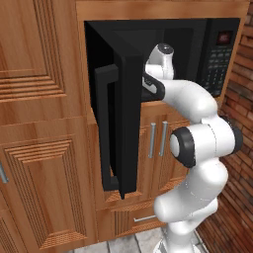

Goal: Pick the mug from the counter and place it inside the microwave. Then close the microwave.

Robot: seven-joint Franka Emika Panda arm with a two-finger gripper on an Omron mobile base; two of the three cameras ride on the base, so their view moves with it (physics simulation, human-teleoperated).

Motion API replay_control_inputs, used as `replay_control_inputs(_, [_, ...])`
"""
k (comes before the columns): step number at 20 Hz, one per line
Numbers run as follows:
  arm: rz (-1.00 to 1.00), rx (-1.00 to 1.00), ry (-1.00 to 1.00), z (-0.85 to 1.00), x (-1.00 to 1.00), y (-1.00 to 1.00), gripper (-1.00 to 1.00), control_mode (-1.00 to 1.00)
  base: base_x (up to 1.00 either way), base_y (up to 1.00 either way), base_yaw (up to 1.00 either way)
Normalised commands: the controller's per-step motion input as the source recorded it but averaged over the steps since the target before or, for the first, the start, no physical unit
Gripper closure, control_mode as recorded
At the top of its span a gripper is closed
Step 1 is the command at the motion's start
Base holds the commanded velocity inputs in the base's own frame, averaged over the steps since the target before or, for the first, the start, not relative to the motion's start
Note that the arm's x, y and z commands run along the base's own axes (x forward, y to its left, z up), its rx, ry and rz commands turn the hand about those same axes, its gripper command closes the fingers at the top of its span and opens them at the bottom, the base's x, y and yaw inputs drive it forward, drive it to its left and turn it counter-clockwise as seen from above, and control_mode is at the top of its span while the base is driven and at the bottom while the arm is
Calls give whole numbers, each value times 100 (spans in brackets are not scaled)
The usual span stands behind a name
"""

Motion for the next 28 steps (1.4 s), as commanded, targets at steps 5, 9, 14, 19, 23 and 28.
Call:
replay_control_inputs(5, [0, 0, 4, 0, 42, 0, 100, -100, 0, 0, 0])
replay_control_inputs(9, [0, 0, 8, -10, 21, 0, 100, -100, 0, 0, 0])
replay_control_inputs(14, [-1, 0, 5, -36, 22, 0, 100, -100, 0, 0, 0])
replay_control_inputs(19, [-2, 0, 1, -45, 31, 0, 100, -100, 0, 0, 0])
replay_control_inputs(23, [-2, 0, 1, -30, 32, 0, 100, -100, 0, 0, 0])
replay_control_inputs(28, [0, 0, 0, -3, 2, 1, 100, -100, 0, 0, 0])
